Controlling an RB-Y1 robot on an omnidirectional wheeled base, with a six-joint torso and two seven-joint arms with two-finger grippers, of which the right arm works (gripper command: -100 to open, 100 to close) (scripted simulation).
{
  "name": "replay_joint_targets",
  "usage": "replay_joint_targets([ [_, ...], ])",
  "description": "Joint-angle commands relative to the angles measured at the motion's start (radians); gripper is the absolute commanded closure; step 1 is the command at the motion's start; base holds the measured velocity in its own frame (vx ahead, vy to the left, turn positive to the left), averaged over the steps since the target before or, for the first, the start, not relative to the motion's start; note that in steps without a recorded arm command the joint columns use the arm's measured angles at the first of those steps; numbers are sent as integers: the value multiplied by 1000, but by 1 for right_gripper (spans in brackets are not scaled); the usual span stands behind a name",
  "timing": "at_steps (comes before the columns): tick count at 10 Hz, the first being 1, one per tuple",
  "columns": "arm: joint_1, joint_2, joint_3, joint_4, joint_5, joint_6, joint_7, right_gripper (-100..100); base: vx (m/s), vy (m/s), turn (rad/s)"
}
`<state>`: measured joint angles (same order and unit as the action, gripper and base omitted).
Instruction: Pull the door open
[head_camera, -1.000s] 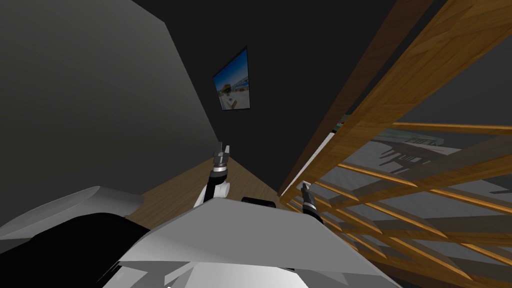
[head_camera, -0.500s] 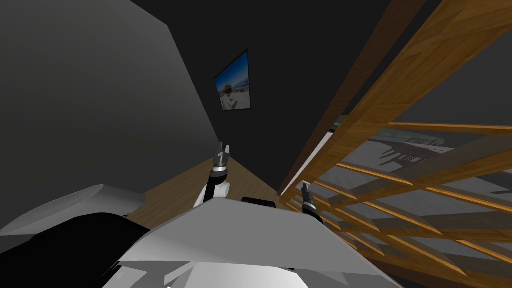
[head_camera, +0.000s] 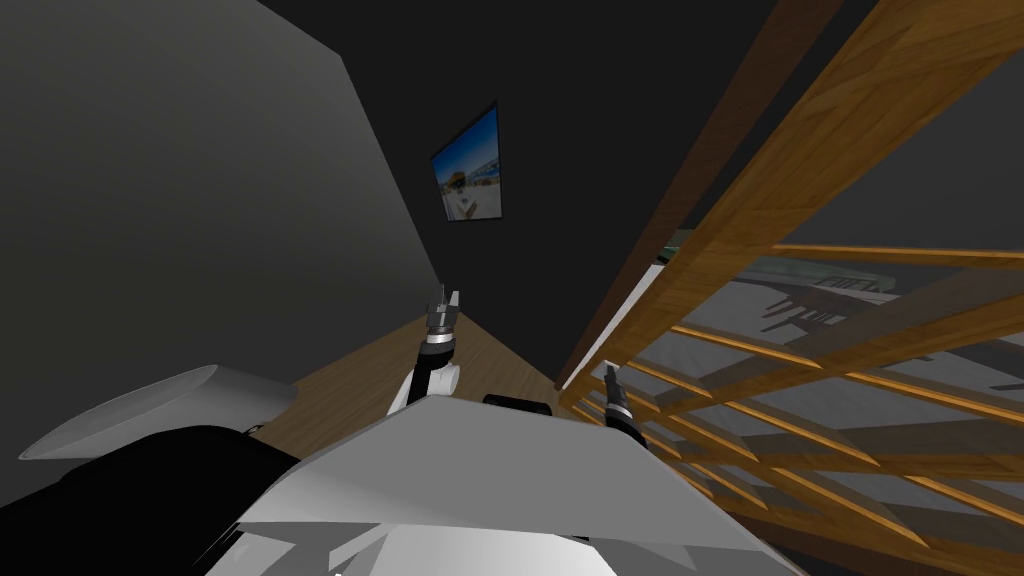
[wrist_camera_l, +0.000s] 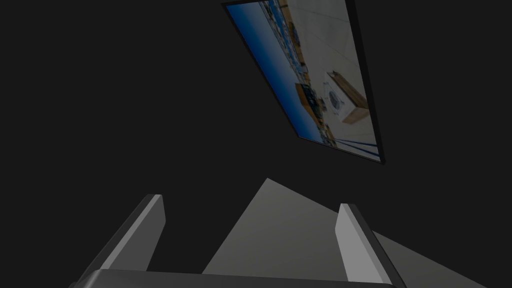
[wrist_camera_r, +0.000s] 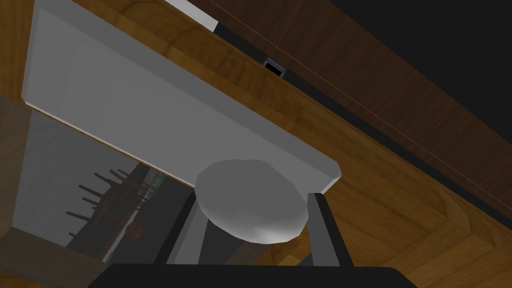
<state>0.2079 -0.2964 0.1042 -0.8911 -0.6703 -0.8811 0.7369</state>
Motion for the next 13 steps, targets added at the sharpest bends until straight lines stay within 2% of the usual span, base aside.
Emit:
replay_joint_targets([
  [1, -7, 11, 13, 11, 2, -1, -50, 100, -33, 1, -2],
  [2, -7, 11, 13, 11, 2, -1, -59, 100, -24, -1, 8],
  [3, -8, 11, 15, 11, 0, -1, -96, 100, -26, -5, 25],
  [4, -8, 11, 15, 11, 0, -1, -100, 100, -24, -4, 0],
  [5, -10, 11, 17, 11, -2, -1, -141, 100, -27, 3, 15],
  [10, -13, 11, 23, 11, -6, -1, -260, 100, -33, -4, 11],
  [13, -15, 12, 25, 11, -8, -1, -307, 100, -23, -2, 8],
])
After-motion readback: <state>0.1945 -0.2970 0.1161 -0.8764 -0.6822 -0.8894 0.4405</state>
